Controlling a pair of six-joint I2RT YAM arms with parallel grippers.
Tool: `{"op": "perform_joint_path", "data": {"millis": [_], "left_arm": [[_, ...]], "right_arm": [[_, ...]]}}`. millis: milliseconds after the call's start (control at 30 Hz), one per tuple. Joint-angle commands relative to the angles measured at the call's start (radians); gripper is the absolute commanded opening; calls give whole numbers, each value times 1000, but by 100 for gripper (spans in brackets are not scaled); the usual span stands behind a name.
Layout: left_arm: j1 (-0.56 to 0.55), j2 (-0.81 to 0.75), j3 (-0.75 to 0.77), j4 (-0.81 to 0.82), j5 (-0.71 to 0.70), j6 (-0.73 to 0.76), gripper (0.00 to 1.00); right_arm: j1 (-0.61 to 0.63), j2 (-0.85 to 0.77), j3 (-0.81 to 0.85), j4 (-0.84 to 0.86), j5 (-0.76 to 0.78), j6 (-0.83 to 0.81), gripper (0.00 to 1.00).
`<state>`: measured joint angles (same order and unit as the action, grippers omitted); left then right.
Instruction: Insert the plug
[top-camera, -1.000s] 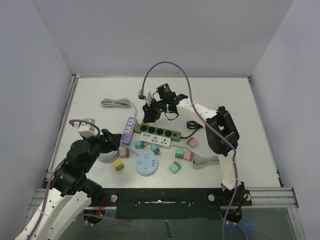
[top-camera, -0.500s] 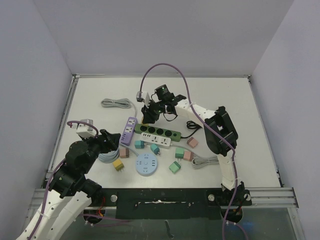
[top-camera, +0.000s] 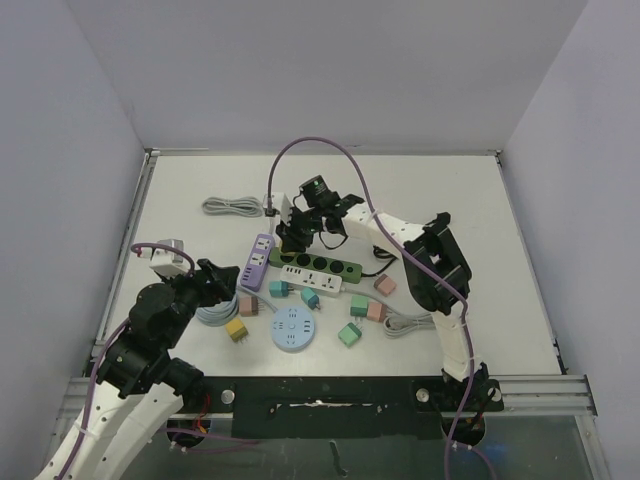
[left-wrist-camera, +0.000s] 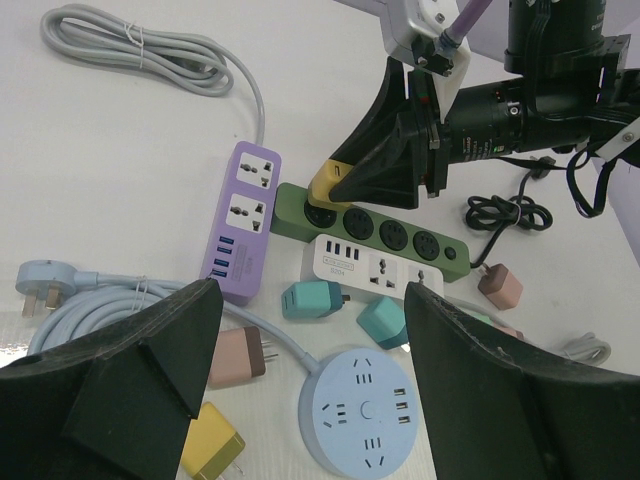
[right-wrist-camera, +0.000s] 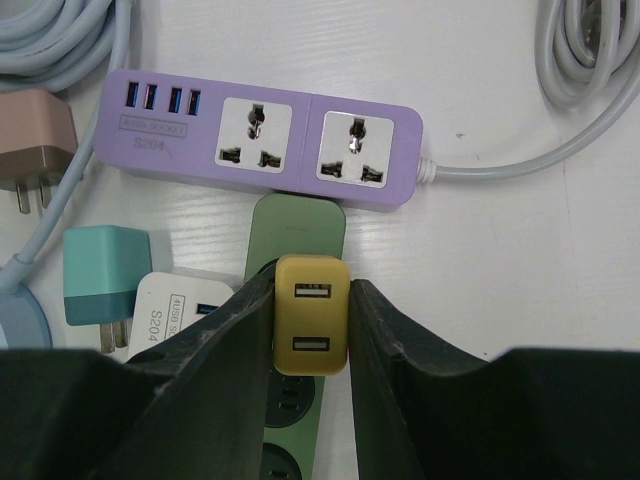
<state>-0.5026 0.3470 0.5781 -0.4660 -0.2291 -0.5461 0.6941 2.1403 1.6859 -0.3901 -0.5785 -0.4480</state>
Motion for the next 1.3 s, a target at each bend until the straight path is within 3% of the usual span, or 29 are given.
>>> {"op": "perform_joint_path", "data": {"millis": [0,367,533,800,1067,1267], "left_arm": [[4,-12,9,23,-9,-9,72],[7,-31,10,21,-18,-12,72],[10,-31,8,24,-15,-12,72],[12,-32,8,23,-15,-12,72],[12,-38,9,23,-18,-12,72],[13,-38,8,23,-16,-13,72]], "right_arm": [[10,33,-45,-48,92,-57,0],[-15,1,-209,25,213,-4,0],[-5,22,-165,-53,273,19,0],[16,-26,16,-159,233,146,31],[16,-12,80,-225,165,160,45],[16,-3,111,-215,190,164,43]]}}
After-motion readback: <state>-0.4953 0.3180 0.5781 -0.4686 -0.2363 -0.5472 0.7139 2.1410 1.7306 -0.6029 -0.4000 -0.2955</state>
